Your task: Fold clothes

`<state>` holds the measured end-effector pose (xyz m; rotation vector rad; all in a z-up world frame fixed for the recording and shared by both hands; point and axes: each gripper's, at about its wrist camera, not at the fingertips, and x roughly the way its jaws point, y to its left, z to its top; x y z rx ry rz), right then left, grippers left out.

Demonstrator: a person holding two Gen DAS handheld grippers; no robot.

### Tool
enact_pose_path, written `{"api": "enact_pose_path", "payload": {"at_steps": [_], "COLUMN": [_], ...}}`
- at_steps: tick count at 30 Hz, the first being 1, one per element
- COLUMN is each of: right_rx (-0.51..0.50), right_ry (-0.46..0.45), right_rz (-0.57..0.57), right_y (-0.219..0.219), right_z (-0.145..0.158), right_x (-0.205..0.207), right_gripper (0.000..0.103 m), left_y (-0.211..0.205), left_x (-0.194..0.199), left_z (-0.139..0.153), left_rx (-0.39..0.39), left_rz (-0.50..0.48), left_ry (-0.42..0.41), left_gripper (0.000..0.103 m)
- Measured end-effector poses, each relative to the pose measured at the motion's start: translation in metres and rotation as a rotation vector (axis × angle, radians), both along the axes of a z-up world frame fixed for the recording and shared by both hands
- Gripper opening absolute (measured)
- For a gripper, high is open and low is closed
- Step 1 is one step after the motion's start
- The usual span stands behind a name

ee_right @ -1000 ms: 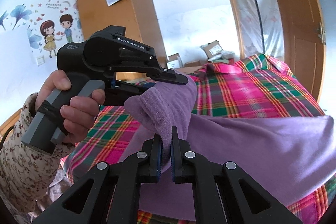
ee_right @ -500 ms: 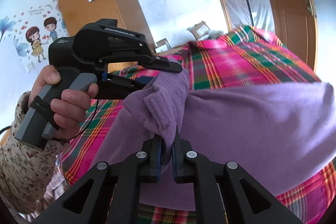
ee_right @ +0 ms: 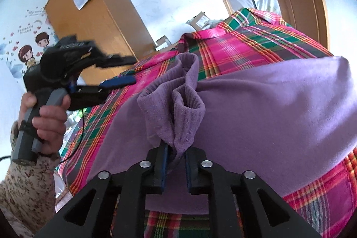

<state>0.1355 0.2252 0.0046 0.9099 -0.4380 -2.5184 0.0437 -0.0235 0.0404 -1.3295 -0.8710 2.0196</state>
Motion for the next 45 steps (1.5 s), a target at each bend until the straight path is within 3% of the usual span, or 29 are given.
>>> {"api": "enact_pose_path", "payload": {"at_steps": [6, 13, 21, 25, 30, 33, 34, 36, 43, 45], "right_rx": [-0.004, 0.032, 0.078, 0.059, 0.062, 0.041, 0.032, 0.0, -0.037, -0.04], "right_ry": [-0.021, -0.013, 0.032, -0.017, -0.178, -0.219, -0.224, -0.248, -0.285, -0.291], "right_rz": [-0.075, -0.13, -0.082, -0.006, 0.053, 0.074, 0.074, 0.082, 0.117, 0.135], "right_y": [0.021, 0.033, 0.03, 0.026, 0.022, 0.024, 0.025, 0.029, 0.029, 0.024], "right_z": [-0.001, 0.01, 0.031, 0.034, 0.016, 0.007, 0.006, 0.002, -0.004, -0.004], "right_x": [-0.001, 0.005, -0.023, -0.063, -0.106, -0.111, -0.111, -0.11, -0.112, -0.111], "right_gripper": [0.029, 0.03, 0.03, 0.03, 0.031, 0.034, 0.042, 0.046, 0.047, 0.043], "left_y": [-0.029, -0.043, -0.046, -0.047, -0.05, -0.051, -0.051, -0.05, -0.05, -0.051], "left_x": [0.007, 0.014, 0.014, 0.014, 0.013, 0.012, 0.011, 0.009, 0.004, 0.004], "left_z": [-0.008, -0.014, -0.028, -0.029, -0.035, -0.038, -0.039, -0.041, -0.047, -0.049], "left_rx": [-0.012, -0.061, -0.053, -0.059, -0.053, -0.052, -0.054, -0.056, -0.046, -0.045], "left_rz": [0.05, 0.084, 0.077, 0.076, 0.076, 0.073, 0.07, 0.068, 0.072, 0.069], "left_ry": [-0.015, 0.005, -0.038, -0.041, -0.05, -0.057, -0.057, -0.063, -0.072, -0.074], "left_gripper": [0.033, 0.033, 0.033, 0.033, 0.033, 0.033, 0.033, 0.033, 0.033, 0.033]}}
